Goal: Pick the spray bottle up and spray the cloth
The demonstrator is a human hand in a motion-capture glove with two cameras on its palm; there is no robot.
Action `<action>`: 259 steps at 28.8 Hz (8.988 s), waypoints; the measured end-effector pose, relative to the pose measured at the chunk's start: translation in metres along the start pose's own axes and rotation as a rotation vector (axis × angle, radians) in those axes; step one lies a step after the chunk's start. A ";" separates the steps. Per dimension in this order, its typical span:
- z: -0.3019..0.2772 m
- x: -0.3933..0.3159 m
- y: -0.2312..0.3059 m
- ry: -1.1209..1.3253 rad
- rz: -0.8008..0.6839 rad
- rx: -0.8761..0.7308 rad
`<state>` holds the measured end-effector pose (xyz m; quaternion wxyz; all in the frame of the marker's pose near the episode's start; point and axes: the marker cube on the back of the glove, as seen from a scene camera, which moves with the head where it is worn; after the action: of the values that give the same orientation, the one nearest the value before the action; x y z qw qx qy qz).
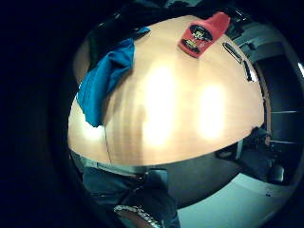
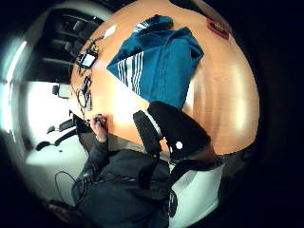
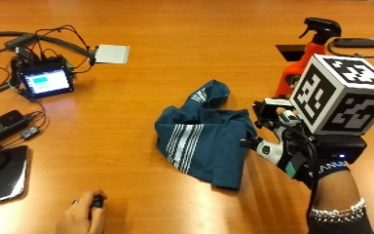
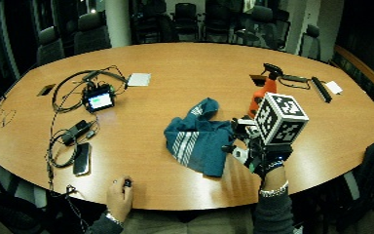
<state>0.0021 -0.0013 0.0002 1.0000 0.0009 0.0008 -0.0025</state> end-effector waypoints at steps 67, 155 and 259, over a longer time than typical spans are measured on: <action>0.031 0.054 -0.179 -0.276 0.459 0.638; 0.089 -0.114 -0.121 0.607 -0.748 0.604; 0.076 -0.175 -0.066 -0.604 -0.063 0.391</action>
<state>-0.1732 -0.0668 0.0768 0.9355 0.1913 -0.2953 -0.0336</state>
